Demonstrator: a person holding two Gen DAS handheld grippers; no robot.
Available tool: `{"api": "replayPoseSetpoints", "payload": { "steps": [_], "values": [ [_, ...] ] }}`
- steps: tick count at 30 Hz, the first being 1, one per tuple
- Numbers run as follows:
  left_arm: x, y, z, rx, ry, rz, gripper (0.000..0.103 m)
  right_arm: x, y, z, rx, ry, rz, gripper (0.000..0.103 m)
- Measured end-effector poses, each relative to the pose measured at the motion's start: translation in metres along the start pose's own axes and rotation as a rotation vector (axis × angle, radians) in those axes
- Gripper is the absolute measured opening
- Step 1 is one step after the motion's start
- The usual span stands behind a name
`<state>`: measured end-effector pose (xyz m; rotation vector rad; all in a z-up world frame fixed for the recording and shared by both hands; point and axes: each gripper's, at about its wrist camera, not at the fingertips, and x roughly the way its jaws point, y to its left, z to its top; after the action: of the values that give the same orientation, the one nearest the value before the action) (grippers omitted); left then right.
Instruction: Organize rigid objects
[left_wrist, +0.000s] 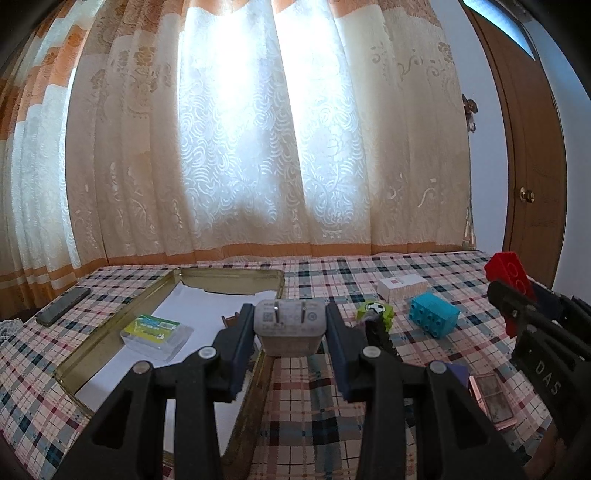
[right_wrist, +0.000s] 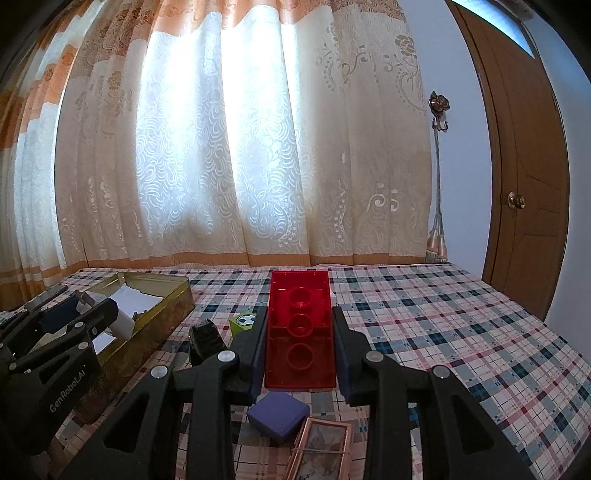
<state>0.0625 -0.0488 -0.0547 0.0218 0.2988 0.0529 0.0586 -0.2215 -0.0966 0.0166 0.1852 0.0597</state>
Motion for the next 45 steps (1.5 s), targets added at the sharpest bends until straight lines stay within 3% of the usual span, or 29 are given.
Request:
{"api": "replayPoseSetpoints", "payload": {
  "steps": [24, 45],
  "values": [
    [-0.003, 0.013, 0.000, -0.002, -0.020, 0.055, 0.037, 0.000, 0.014, 0.001, -0.018, -0.021, 0.033, 0.034],
    [-0.003, 0.049, -0.002, -0.041, -0.006, 0.109, 0.037, 0.001, 0.051, 0.000, -0.065, -0.015, 0.115, 0.034]
  ]
}}
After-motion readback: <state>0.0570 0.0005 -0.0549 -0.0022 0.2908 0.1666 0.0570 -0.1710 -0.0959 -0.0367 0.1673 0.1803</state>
